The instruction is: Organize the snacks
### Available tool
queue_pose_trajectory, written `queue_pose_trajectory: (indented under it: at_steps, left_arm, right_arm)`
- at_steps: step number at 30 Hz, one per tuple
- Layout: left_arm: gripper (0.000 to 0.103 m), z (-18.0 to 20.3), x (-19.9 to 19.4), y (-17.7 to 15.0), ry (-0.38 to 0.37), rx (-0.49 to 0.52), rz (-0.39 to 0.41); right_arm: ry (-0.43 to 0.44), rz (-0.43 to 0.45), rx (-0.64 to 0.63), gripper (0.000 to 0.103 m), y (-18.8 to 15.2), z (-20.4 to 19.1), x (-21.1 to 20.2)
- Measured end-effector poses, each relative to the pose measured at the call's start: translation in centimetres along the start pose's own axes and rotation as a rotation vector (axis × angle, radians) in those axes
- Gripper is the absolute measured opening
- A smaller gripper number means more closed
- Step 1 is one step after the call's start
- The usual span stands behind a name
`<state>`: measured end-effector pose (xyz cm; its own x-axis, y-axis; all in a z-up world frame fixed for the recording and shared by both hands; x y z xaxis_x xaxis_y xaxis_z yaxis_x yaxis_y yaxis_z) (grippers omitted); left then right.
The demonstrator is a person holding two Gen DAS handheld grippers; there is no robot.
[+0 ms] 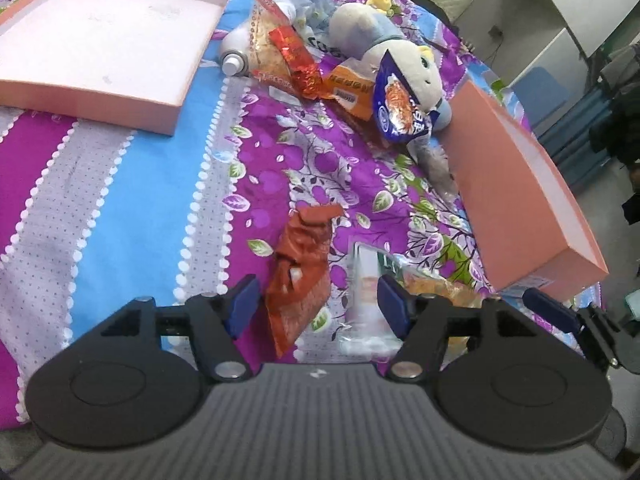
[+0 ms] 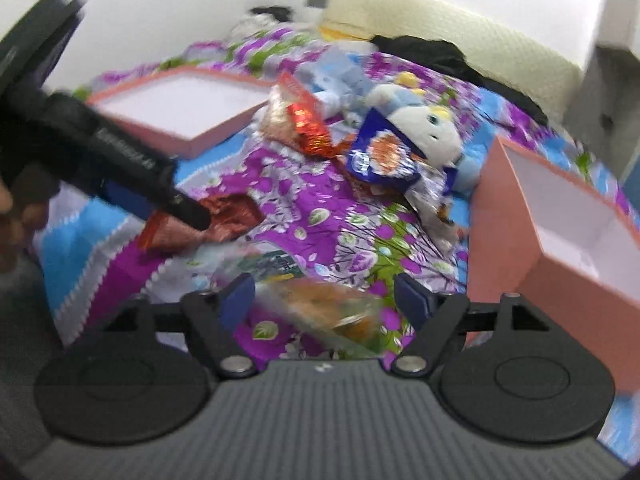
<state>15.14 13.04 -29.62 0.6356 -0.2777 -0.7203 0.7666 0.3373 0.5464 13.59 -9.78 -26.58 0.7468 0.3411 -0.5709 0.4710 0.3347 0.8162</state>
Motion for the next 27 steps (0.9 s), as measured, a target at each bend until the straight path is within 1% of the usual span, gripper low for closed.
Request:
queue_pose_trajectory:
  at_steps: [2, 4, 5, 7, 9, 10, 13, 15, 17, 22, 23, 24, 26, 27]
  left_arm:
    - [0.070, 0.1, -0.1, 0.2, 0.021, 0.015, 0.013]
    - [0.070, 0.0, -0.1, 0.4, 0.022, 0.016, 0.017]
    - [0.070, 0.0, -0.1, 0.4, 0.023, 0.020, 0.015]
    - [0.070, 0.1, 0.1, 0.3, 0.036, 0.042, 0.012]
    - [0.070, 0.3, 0.6, 0.1, 0.046, 0.072, 0.006]
    - [0.070, 0.4, 0.8, 0.0, 0.048, 0.082, 0.002]
    - [0.070, 0.7, 1.6, -0.4, 0.069, 0.113, -0.004]
    - [0.070, 0.8, 2.1, -0.6, 0.080, 0.122, -0.009]
    - [0.069, 0.8, 2.6, -0.7, 0.094, 0.130, -0.010]
    - [0.068, 1.2, 3.2, -0.5, 0.115, 0.161, -0.010]
    - [0.067, 1.3, 3.4, -0.4, 0.119, 0.166, -0.011]
    - [0.064, 1.3, 3.5, -0.5, 0.128, 0.170, -0.011]
    - [0.060, 1.4, 3.7, -0.5, 0.154, 0.184, -0.010]
    - [0.057, 1.5, 3.8, -0.5, 0.166, 0.190, -0.008]
  right_arm:
    - [0.021, -0.007, 0.117, 0.078, -0.1, 1.3, 0.1]
    - [0.065, -0.009, 0.249, 0.078, -0.1, 2.7, 0.3]
    - [0.074, -0.013, 0.297, 0.078, -0.3, 3.1, 0.4]
    - [0.094, -0.038, 0.359, 0.078, -0.7, 3.6, 1.1]
    - [0.108, -0.071, 0.393, 0.078, -1.3, 3.7, 2.0]
    - [0.114, -0.093, 0.405, 0.078, -1.6, 3.6, 2.6]
    - [0.126, -0.122, 0.421, 0.078, -2.1, 3.3, 3.4]
    - [0.138, -0.126, 0.424, 0.077, -2.0, 3.2, 3.7]
    - [0.128, -0.136, 0.422, 0.077, -2.0, 3.1, 4.1]
    - [0.143, -0.166, 0.443, 0.074, -2.3, 3.2, 4.9]
    - [0.149, -0.177, 0.446, 0.074, -2.5, 3.1, 5.1]
    - [0.155, -0.189, 0.451, 0.073, -2.7, 3.1, 5.4]
    - [0.154, -0.189, 0.438, 0.072, -2.9, 2.8, 5.4]
    - [0.153, -0.188, 0.427, 0.070, -2.9, 2.7, 5.4]
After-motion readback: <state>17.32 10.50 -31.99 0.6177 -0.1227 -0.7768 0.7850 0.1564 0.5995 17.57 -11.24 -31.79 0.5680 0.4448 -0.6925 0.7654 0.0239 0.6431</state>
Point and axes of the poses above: each gripper's, at about its wrist camera, not at the fingertips, and x roughly the way its jaws point, z to its right, y to its top, the point moved 5 cm from there along x, roughly the way its jaws point, and after that the axes turned 2 degrees about x, right-handed, at the moved point
